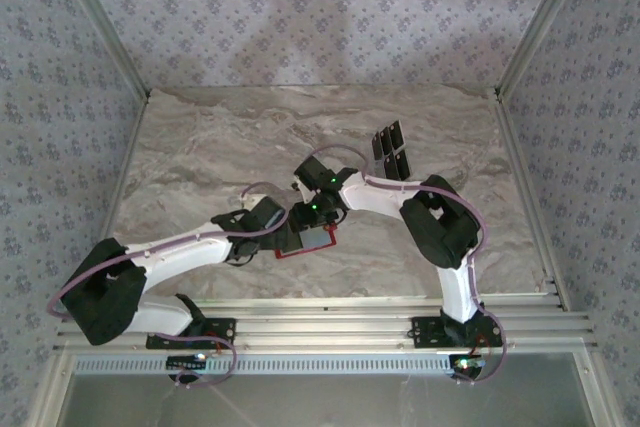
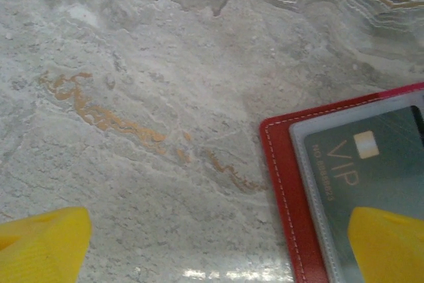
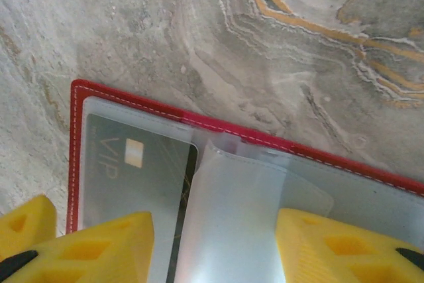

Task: Put the credit cards into the card holder
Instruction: Insert the credit card into the card slot.

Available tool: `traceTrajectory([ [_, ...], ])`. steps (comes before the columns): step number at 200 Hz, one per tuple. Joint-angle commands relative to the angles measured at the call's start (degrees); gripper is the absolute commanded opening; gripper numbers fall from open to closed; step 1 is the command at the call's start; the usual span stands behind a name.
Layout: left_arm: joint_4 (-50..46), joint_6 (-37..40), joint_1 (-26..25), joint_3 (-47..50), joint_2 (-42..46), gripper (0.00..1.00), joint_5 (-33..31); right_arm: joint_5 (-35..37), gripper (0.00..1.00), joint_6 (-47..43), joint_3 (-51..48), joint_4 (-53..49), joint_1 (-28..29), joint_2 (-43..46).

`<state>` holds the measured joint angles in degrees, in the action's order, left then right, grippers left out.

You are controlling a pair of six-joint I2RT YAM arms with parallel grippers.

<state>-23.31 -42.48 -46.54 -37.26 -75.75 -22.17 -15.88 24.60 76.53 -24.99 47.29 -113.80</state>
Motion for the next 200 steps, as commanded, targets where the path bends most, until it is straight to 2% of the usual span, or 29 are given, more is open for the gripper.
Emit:
traceTrajectory([
  [1,1.6,0.8,-1.3,0.1,1.6,1.00,0.4,-1.6,0.54,2.3,-0.4,-0.8,0.5,-2.5],
  [101,14.1,4.0,-9.6,3.7,4.1,1.00,-0.4,-2.1,0.54,3.7,-1.2,0.3,0.5,-2.9],
  [139,12.9,1.8,-13.1,4.5,5.9,1.00,-5.0,-2.1,0.54,4.0,-1.4,0.6,0.4,-2.9],
  [200,16.0,2.2,-13.5,4.4,2.7,1.00,-5.4,-2.6,0.54,4.2,-1.9,0.9,0.3,-2.8],
])
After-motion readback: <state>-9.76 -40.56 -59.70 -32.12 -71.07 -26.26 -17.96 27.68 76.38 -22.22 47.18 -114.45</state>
